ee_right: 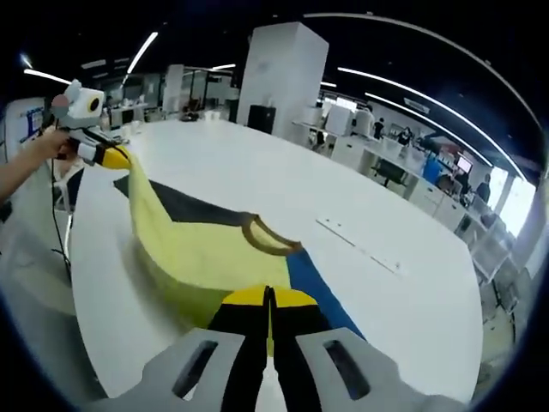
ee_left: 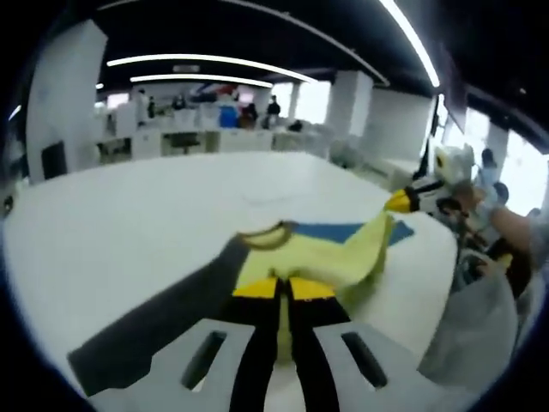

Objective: Fold the garment on the visible template until the final outline fits inside the template.

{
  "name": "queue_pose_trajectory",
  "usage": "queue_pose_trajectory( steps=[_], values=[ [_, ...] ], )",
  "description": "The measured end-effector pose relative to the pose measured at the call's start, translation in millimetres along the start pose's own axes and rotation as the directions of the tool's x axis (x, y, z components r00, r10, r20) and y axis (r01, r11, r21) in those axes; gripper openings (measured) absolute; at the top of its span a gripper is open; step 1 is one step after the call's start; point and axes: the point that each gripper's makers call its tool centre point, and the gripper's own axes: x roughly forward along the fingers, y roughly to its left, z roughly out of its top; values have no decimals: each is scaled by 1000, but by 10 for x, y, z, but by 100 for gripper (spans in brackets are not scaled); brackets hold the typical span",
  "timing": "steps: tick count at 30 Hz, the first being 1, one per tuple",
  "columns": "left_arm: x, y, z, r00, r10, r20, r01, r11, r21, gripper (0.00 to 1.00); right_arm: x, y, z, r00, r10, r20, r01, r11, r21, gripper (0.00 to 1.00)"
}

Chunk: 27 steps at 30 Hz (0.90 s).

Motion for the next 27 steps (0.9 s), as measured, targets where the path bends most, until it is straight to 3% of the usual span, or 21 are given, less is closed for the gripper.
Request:
queue_pose_trajectory(
  steps=[12,21,27],
  values=[
    [333,380,-148,997,65,-45,-66,998,-4,0,446,-124,-56,1000,2,-18,-2,999,41,1],
    [556,494,-290,992,89,-90,-87,996,33,0,723,-199,-196,1000,-7,-27,10,995,101,1],
    [677,465,-495,985,97,-141,-90,995,51,0,848,-156,-330,999,-6,-52,12,994,109,1]
  ],
)
